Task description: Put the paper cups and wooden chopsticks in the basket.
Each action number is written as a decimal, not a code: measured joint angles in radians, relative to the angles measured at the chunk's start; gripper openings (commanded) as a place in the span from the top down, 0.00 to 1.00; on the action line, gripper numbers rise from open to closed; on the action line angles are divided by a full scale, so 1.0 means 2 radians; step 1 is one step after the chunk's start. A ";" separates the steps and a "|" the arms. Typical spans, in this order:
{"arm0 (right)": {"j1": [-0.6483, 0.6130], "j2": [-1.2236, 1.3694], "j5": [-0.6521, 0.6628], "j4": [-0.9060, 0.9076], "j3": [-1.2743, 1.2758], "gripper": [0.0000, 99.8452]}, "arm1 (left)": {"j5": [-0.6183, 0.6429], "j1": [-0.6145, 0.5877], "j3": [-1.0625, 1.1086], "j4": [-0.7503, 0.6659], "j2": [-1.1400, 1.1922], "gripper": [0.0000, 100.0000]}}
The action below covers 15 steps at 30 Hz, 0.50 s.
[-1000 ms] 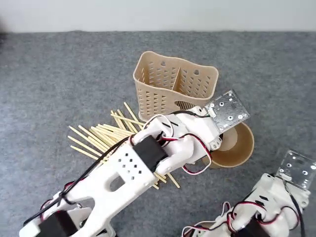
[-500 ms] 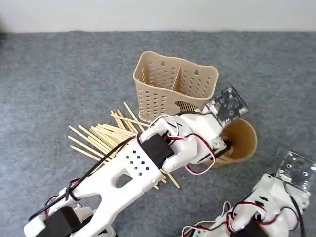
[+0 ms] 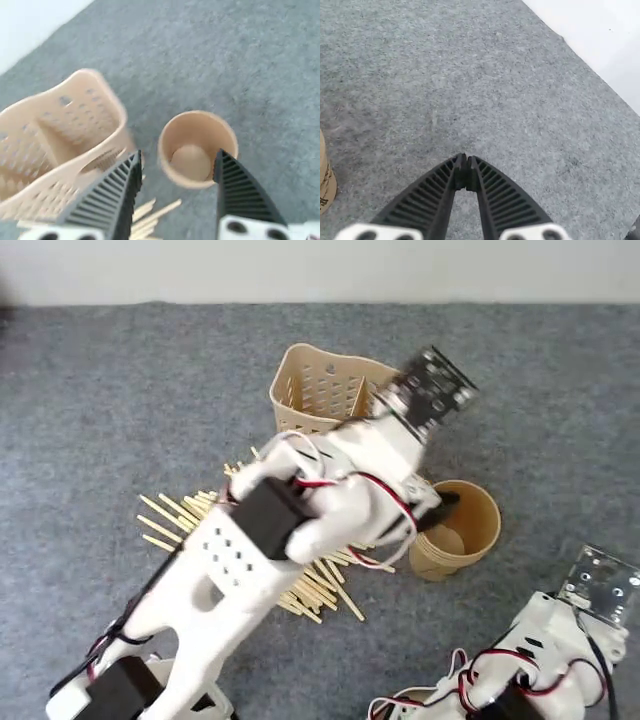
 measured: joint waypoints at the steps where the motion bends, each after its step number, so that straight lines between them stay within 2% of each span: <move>1: 0.000 0.000 0.000 0.000 0.000 0.99 | 0.000 -0.007 -0.015 0.021 0.000 0.77; 5: 0.000 0.000 0.005 0.000 0.000 0.99 | 0.000 -0.021 -0.038 0.085 -0.031 0.77; 9: -0.023 0.000 0.032 0.000 0.000 0.99 | 0.000 -0.044 -0.041 0.114 -0.121 0.77; 15: -0.063 0.000 0.040 0.000 -0.001 0.98 | -0.021 -0.138 -0.041 0.153 -0.265 0.77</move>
